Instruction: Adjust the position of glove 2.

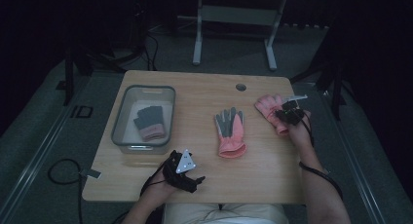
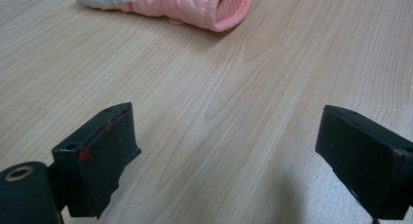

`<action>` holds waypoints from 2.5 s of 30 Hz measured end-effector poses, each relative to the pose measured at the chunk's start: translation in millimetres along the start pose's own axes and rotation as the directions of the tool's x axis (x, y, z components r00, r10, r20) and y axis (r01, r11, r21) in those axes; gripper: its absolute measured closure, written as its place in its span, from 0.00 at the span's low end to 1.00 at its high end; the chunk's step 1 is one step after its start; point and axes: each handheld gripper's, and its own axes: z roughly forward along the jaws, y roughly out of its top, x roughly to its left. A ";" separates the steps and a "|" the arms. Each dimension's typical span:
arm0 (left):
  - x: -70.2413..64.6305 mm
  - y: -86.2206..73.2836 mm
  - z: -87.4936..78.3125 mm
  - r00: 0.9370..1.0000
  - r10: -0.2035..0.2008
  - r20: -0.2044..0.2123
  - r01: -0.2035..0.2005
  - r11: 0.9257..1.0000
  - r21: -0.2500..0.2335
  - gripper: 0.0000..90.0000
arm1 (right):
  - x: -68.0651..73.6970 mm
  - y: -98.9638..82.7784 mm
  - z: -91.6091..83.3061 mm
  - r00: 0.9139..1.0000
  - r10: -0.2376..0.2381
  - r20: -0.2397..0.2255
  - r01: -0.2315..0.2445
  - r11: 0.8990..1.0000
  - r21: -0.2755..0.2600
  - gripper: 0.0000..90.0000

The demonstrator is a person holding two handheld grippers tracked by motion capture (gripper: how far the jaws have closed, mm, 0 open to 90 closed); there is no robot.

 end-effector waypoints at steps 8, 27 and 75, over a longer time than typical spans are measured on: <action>0.9 -0.6 0.1 1.000 -0.003 -0.006 0.003 1.000 -0.002 0.08 | 9.6 3.7 -35.7 0.994 0.104 0.034 -0.100 0.989 -0.106 0.96; -0.4 0.8 -1.9 1.000 0.006 -0.012 -0.006 1.000 -0.003 0.08 | 67.4 -30.6 -117.4 0.940 0.336 0.064 -0.318 0.927 -0.198 0.96; -0.1 -2.2 1.2 1.000 0.019 -0.007 -0.019 1.000 0.016 0.10 | 58.8 -47.0 -95.1 0.988 0.108 -0.110 -0.120 0.987 -0.109 0.62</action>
